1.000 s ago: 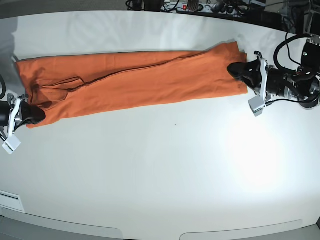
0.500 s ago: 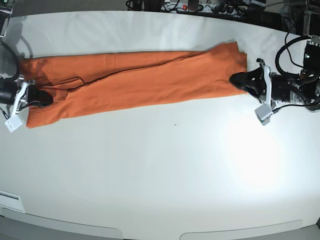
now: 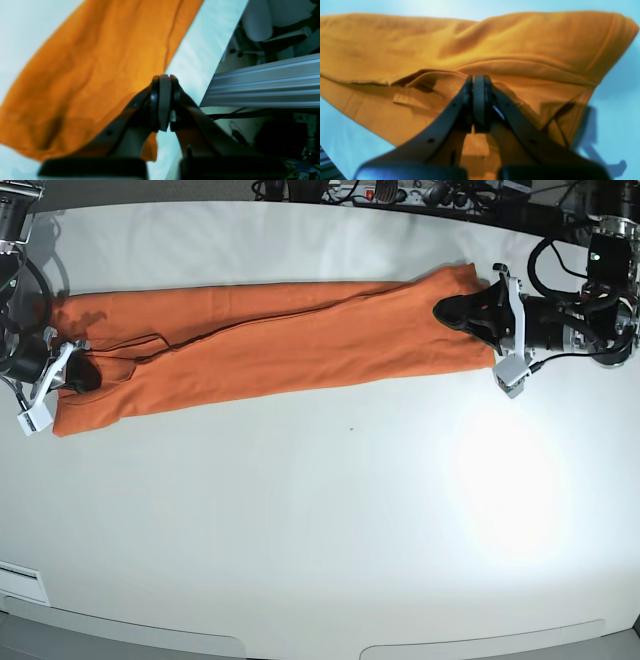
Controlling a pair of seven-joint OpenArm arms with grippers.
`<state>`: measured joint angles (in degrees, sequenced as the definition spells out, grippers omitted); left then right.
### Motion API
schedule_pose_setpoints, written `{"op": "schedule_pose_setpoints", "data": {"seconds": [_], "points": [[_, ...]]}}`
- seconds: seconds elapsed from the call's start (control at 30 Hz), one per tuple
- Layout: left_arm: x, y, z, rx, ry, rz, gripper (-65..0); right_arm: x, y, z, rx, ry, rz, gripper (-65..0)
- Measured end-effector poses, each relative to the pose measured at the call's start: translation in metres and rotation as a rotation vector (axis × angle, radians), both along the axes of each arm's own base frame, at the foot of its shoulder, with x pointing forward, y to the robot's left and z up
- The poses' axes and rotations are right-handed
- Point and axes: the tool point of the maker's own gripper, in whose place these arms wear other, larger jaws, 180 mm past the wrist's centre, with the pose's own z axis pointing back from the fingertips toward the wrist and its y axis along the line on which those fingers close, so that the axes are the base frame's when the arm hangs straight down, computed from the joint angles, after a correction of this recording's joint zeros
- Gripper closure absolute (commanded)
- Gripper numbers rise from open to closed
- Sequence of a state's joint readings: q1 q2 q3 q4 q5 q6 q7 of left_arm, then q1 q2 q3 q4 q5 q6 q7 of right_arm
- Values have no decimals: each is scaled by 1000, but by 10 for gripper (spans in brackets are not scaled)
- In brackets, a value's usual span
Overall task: Fold the T-shirt properly
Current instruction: 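Release the folded edge with the left gripper and reposition it at the shirt end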
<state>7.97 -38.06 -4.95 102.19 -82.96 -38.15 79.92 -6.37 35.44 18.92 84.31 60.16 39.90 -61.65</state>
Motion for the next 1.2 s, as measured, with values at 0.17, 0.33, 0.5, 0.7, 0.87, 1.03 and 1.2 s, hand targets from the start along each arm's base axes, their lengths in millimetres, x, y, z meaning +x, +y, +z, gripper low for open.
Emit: {"op": "schedule_pose_setpoints", "data": {"seconds": [0.17,0.33,0.5,0.7,0.87,1.03,1.2], "points": [[5,-1,-22,63,-26,62,0,-6,-3,-15,-54,7,-18,0],[14,9,-43,182,-100,96,0,-5,8,-30,-59,1,-36,0],[28,12,-59,197,-139,168,0,-4,-2,-34,-109,-5,-45,0],[40,4,-71,122,-161,218,0,-2,-2,-33,-109,-17,-48,0],[59,-5,-78,101,-158,195,0,3,-7,-33,-143,-60,-58,0],[93,-4,-76,111,-195,208,0,11,-10,-31,-177,-117,-67,0],[128,1,-73,134,-234,247,0,25,-18,-24,-220,-146,-92,0]]}}
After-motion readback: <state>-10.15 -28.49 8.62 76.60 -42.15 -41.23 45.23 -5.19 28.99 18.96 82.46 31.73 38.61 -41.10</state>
